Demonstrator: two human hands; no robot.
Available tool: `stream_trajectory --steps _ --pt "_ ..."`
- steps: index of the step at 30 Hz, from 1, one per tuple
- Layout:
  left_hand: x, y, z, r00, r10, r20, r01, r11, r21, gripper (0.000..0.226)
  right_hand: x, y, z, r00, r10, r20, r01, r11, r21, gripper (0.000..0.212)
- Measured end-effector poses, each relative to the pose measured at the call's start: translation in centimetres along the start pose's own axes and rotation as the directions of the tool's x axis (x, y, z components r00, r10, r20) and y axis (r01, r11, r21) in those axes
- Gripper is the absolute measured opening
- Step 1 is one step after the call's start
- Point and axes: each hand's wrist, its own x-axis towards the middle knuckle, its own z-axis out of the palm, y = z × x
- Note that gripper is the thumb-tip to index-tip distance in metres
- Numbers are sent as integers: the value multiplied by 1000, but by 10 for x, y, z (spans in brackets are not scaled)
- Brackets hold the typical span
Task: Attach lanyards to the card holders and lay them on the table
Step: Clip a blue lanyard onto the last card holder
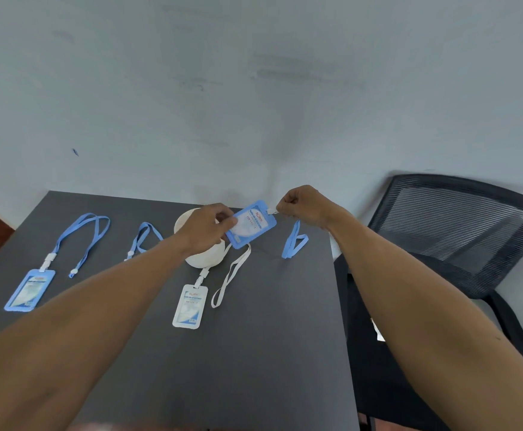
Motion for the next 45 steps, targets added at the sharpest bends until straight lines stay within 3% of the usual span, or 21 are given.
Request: stream_trajectory --steps 7,13,25,32,37,39,43,45 --pt "-7 -2 34 970 -196 144 228 939 -257 16 -1 4 -5 999 30 39 -30 999 11 22" --pt "-26 -39 74 932 -298 208 353 879 -321 16 -6 12 -14 996 66 67 -66 998 -1 22" --pt "-60 -91 145 856 -452 250 497 853 -160 10 -19 26 -16 935 212 284 -255 959 124 28" --pt "-65 -116 173 862 -439 253 431 898 88 17 -7 53 9 851 268 453 -405 883 238 24" --pt "-64 -124 181 850 -467 243 466 882 68 10 21 86 37 879 383 283 -459 842 285 30" --pt "-63 -125 183 851 -467 241 466 882 62 8 33 100 49 897 408 171 -437 876 203 43" --pt "-60 -126 185 862 -450 231 447 892 71 9 48 122 60 952 300 -56 -304 948 -92 71" --pt "-57 -126 185 861 -455 227 452 889 68 10 48 131 63 954 282 -103 -297 937 -182 48"
